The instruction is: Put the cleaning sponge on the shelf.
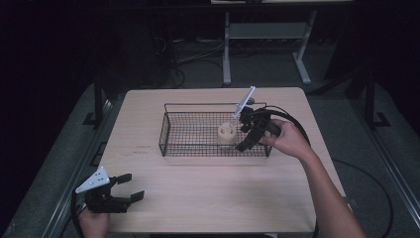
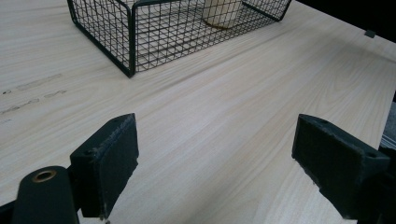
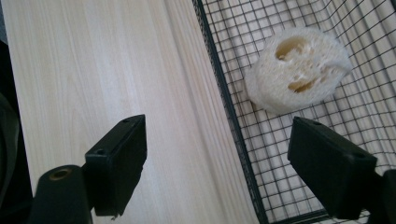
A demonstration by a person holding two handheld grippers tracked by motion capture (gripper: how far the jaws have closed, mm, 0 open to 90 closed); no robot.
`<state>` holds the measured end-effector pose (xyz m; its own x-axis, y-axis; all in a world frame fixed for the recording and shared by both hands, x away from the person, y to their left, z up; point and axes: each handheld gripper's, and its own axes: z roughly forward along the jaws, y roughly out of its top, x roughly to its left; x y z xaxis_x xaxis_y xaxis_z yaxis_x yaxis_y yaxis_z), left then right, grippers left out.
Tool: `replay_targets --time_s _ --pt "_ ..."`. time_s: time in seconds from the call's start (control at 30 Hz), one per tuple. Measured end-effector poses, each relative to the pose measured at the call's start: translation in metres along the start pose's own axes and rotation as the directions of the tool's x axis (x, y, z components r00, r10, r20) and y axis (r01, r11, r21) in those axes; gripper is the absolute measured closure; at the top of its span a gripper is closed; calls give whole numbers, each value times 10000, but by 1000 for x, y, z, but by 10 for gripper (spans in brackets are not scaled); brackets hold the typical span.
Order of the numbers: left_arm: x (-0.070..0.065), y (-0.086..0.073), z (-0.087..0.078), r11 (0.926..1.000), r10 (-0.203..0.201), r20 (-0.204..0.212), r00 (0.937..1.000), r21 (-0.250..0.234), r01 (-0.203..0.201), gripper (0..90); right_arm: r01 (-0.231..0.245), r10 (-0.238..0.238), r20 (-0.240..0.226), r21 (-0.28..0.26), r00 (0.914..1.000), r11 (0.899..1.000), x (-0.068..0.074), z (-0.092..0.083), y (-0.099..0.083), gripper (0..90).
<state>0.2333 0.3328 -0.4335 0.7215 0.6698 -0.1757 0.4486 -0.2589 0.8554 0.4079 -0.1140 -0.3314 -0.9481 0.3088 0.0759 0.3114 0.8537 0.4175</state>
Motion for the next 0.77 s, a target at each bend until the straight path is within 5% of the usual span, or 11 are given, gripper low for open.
replay_targets --time_s 0.77 --pt "0 1 2 9999 82 -16 10000 96 -82 134 77 -78 -95 -100 9999 9999 31 9 -39 201"
